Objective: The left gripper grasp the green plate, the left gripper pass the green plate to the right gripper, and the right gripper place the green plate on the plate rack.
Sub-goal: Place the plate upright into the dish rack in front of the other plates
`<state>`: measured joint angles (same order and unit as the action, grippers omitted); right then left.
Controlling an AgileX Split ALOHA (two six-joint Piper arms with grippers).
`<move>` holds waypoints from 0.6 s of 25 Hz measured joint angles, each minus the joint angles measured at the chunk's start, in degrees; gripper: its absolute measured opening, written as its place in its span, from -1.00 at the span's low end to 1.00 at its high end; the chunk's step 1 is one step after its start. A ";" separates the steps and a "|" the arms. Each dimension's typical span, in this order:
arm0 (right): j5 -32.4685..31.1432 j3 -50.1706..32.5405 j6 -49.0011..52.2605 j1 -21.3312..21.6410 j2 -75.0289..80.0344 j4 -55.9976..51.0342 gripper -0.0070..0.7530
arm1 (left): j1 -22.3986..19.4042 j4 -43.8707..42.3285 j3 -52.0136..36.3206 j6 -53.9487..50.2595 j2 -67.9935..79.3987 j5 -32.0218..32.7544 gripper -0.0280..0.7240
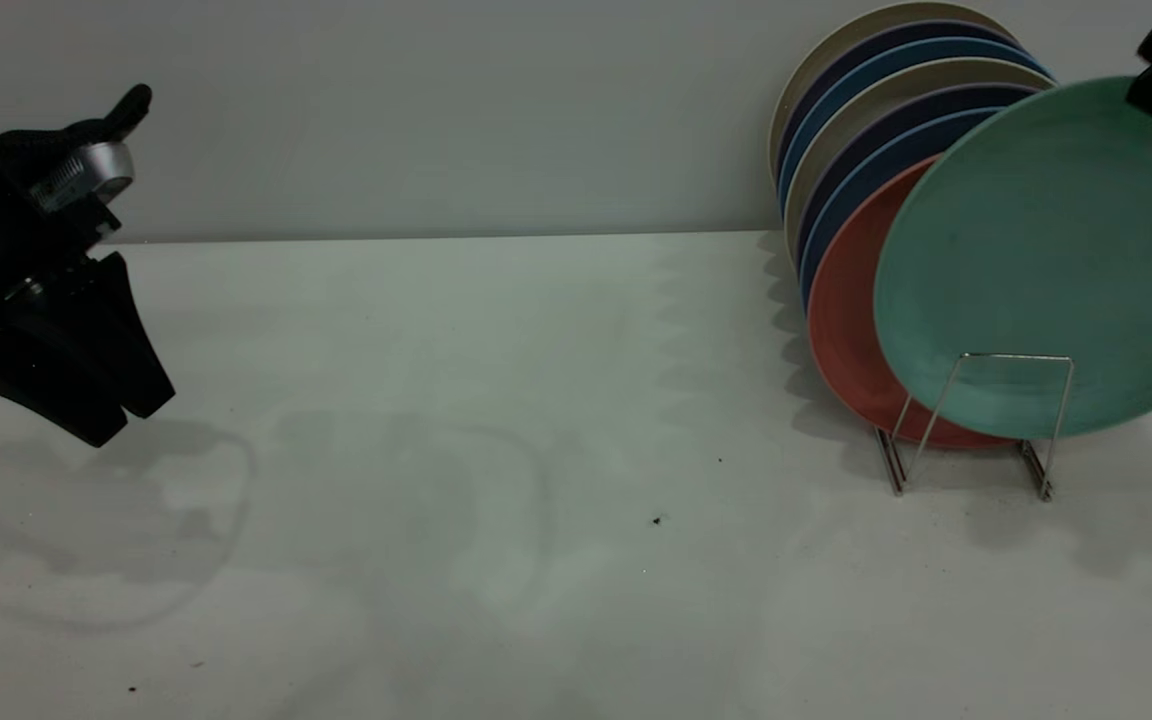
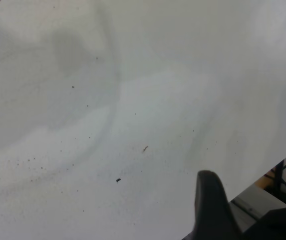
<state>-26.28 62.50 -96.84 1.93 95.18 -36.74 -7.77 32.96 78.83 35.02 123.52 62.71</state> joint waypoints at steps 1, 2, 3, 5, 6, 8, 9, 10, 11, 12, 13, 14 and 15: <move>-0.68 0.00 -0.64 0.00 0.22 -1.41 -0.31 | 0.00 0.00 0.00 0.00 0.00 -0.05 0.28; -1.42 0.00 -1.15 0.00 0.45 -2.84 -0.31 | 0.00 0.00 0.00 -0.05 0.00 -0.19 0.28; -2.29 0.00 -1.63 0.00 0.60 -4.08 -0.31 | 0.00 0.00 0.00 -0.10 0.00 -0.38 0.28; -3.88 0.00 -2.17 0.00 0.76 -6.66 -0.31 | 0.00 0.00 0.00 -0.15 0.00 -0.72 0.28; -4.86 0.00 -2.27 0.00 0.76 -7.60 -0.31 | 0.00 0.00 0.00 -0.21 0.00 -0.91 0.28; -6.94 0.05 -2.34 0.00 0.76 -9.49 -0.31 | 0.00 0.00 0.00 -0.26 0.00 -1.03 0.28; -8.21 0.05 -2.12 0.00 0.76 -10.31 -0.31 | 0.00 -0.01 0.00 -0.27 0.00 -1.26 0.28; -9.54 0.05 -1.28 0.00 0.76 -11.04 -0.31 | 0.00 -0.19 0.00 -0.32 0.00 -1.69 0.28; -10.61 0.05 0.55 0.00 0.70 -12.03 -0.31 | 0.00 -0.64 0.00 -0.32 0.00 -2.39 0.28; -11.61 0.05 3.15 0.00 0.57 -13.40 -0.31 | 0.00 -1.48 0.31 -0.52 0.00 -2.89 0.28; -12.33 0.05 7.90 0.00 0.31 -14.54 -0.31 | 0.00 -3.29 0.97 -0.96 0.00 -3.29 0.28; -12.66 0.05 14.42 0.00 -0.04 -15.56 -0.31 | 0.00 -5.80 1.73 -2.05 -0.07 -3.55 0.28; -12.84 0.05 22.49 0.00 -0.66 -15.79 -0.31 | 0.00 -9.06 2.84 -3.67 -0.40 -3.65 0.28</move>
<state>-39.12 62.54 -74.36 1.93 94.51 -52.54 -7.77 23.91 81.66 31.35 123.12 59.06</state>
